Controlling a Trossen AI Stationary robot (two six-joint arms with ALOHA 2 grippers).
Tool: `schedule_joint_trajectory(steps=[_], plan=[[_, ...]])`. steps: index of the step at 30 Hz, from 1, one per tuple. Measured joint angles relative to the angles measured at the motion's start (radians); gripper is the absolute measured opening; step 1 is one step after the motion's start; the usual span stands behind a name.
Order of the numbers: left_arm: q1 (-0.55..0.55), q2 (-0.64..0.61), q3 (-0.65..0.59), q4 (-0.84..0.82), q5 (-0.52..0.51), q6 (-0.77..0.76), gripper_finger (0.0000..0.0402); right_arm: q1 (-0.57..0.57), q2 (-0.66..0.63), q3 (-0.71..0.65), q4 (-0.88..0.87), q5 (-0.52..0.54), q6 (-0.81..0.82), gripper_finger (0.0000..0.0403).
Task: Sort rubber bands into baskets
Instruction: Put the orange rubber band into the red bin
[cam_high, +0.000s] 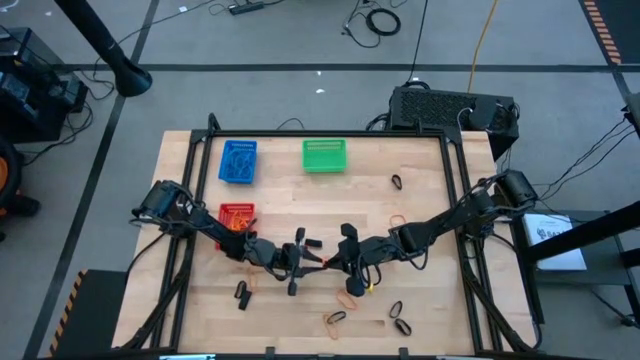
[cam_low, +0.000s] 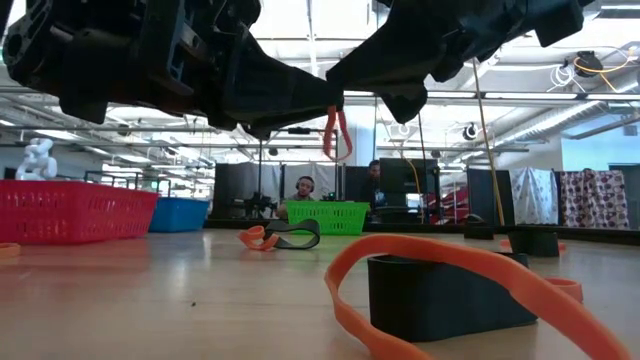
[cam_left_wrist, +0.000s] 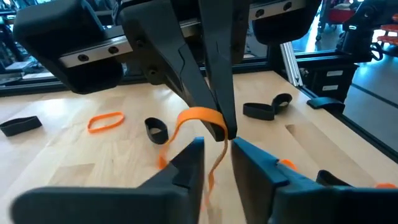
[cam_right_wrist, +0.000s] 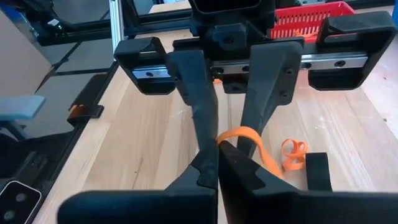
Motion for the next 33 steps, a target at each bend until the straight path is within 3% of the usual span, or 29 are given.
schedule_joint_trajectory(steps=[6, 10, 15, 20, 27, 33], plan=[[-0.001, 0.000, 0.000, -0.006, -0.019, 0.000, 0.0009, -0.002, 0.000, 0.000, 0.006, 0.001, -0.055, 0.0000], [-0.001, 0.000, 0.000, -0.013, -0.037, 0.000, 0.0006, -0.002, 0.000, 0.000, 0.005, 0.004, -0.075, 0.0012], [0.000, 0.000, 0.000, -0.019, -0.071, 0.001, 0.0004, -0.002, 0.000, 0.000, -0.017, 0.005, -0.081, 0.0055], [0.002, -0.030, 0.000, -0.089, -0.109, 0.001, 0.0003, -0.003, -0.001, 0.001, -0.080, 0.099, -0.092, 0.0105], [0.001, -0.260, 0.001, -0.509, -0.138, -0.079, 0.0002, -0.004, -0.001, 0.000, -0.098, 0.105, -0.103, 0.0154], [0.001, -0.526, 0.063, -1.017, -0.142, -0.222, 0.0001, -0.004, -0.001, 0.000, -0.101, 0.103, -0.123, 0.0164]])
